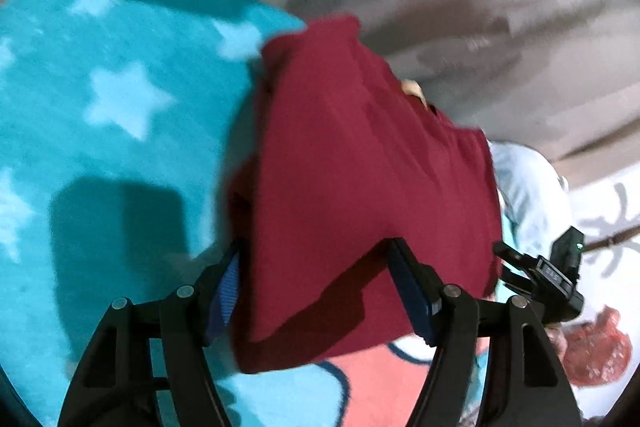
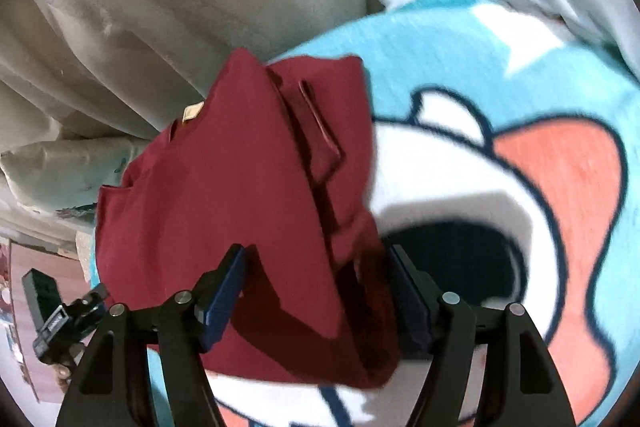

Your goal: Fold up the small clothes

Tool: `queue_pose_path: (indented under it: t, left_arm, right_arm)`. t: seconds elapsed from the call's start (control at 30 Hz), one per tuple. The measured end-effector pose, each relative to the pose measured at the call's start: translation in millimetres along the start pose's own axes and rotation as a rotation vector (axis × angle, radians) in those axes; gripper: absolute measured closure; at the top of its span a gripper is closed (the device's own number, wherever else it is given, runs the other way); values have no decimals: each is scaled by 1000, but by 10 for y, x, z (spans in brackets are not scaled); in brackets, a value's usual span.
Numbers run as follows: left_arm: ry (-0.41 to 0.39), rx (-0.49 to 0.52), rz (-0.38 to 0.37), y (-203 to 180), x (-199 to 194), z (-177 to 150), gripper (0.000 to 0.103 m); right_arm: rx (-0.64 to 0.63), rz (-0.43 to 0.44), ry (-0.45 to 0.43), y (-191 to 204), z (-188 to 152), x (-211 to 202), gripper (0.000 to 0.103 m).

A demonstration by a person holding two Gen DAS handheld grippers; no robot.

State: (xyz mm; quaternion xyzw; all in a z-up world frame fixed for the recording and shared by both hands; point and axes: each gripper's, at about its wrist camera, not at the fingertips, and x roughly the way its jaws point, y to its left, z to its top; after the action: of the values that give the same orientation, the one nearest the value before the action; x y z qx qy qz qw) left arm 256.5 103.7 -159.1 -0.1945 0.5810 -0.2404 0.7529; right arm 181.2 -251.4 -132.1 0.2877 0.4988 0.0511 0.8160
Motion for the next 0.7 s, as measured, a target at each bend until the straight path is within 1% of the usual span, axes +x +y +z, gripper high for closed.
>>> queue_pose_path:
  t: [0.03,0.13,0.23,0.27,0.3,0.33,0.37,0.4,0.43,0.47,0.5,0.6,0.67,0.7]
  left_arm:
    - [12,9,-7,-15,50,-7,28]
    - [24,27,-23,-41,139,7,23]
    - [26,10,-37,-45,207,64,21]
    - [24,9,-30,-66,224,81,21]
    - [20,12,-4,-89,239,103,28]
    - [15,19,40,-115,252,117,41]
    - [19,29,99,-147,264,122,61]
    - [26,28,125,-175,255,122,75]
    - [28,14,120,-177,224,123,86]
    - [25,-8,108,-197,163,110,93]
    - [24,-22,95,-224,112,90,94]
    - [-4,-20,98,-384,-83,-61,95]
    - [-13,-27,86,-489,-231,-258,95]
    - [-9,-35,72,-511,-288,-356,95]
  right_arm:
    - [15,3,-1,-19,-24,-15,27]
    - [49,3,-19,-91,-162,-91,26]
    - [76,14,1,-113,-211,12,26]
    - [82,21,5,-113,-219,47,23]
    - [72,17,-21,-76,-211,66,23]
    - [49,13,-41,-45,-191,68,25]
    - [30,10,-47,10,-139,122,37]
    - [33,19,-46,12,-117,143,49]
    - [58,68,-18,17,-68,207,68]
    - [78,103,4,7,-39,230,74]
    - [90,135,23,6,-1,225,76]
    - [117,263,50,-27,-4,45,81]
    - [110,333,71,-48,-76,-143,84]
    - [97,344,79,-51,-110,-218,84]
